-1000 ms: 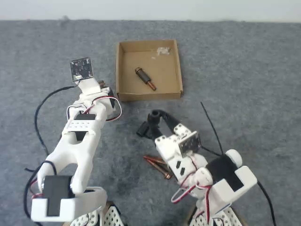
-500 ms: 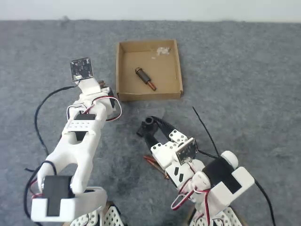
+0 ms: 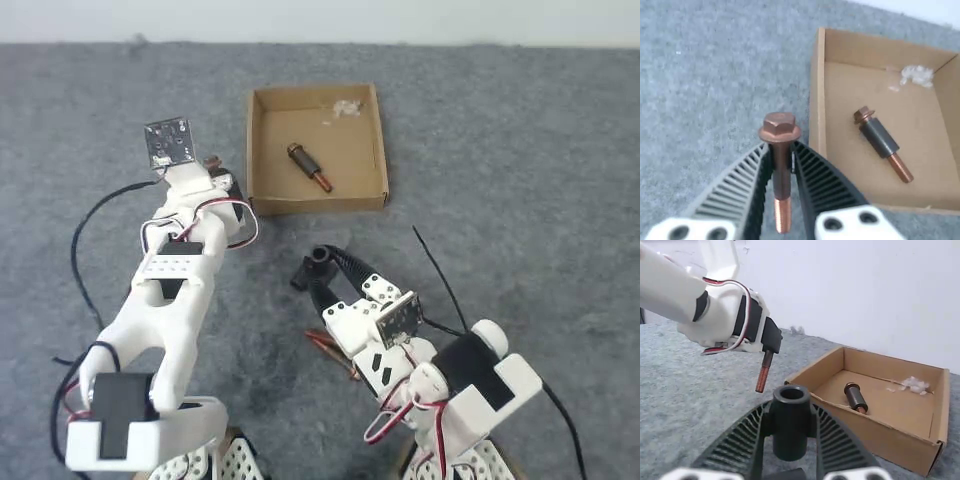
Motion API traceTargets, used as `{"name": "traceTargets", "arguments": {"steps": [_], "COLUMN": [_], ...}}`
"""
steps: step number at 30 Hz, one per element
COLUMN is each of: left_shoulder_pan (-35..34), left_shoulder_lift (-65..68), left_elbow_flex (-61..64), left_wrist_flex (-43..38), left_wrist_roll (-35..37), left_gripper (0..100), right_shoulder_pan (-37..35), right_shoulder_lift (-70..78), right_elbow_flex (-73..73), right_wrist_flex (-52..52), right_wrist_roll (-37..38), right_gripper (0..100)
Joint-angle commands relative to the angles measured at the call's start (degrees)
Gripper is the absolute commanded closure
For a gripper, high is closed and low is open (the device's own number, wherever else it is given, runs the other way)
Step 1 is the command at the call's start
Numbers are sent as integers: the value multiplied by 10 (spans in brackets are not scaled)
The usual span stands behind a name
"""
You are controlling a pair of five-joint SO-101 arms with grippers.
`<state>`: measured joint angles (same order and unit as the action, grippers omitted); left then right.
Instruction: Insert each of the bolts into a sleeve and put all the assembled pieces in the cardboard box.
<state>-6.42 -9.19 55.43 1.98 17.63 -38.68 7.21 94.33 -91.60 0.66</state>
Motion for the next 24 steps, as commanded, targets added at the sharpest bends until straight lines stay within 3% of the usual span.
{"name": "traceTargets", "arguments": {"steps": [1, 5, 7, 12, 14, 18, 24], "left_shoulder_pan": [1, 0, 2, 29, 61, 106, 114], "left_shoulder_lift": [-11, -11, -21, -26, -16, -4, -30], "left_elbow_flex": [-30, -19, 18, 183, 225, 234, 234], "left_wrist_flex": [-37, -59, -112, -443, -529, -537, -538], "left_wrist_roll": [-3, -4, -4, -86, -94, -96, -94], "left_gripper": [989, 989, 989, 990, 990, 990, 990], "right_shoulder_pan": [7, 19, 24, 24, 24, 24, 24], "right_shoulder_lift": [-24, -24, -24, -24, -24, -24, -23], "right_elbow_flex": [16, 16, 16, 16, 16, 16, 16], "right_wrist_flex": [-14, -14, -14, -14, -14, -13, -13], "right_wrist_roll": [10, 10, 9, 9, 9, 9, 9], "right_gripper": [992, 992, 992, 992, 992, 992, 992]}}
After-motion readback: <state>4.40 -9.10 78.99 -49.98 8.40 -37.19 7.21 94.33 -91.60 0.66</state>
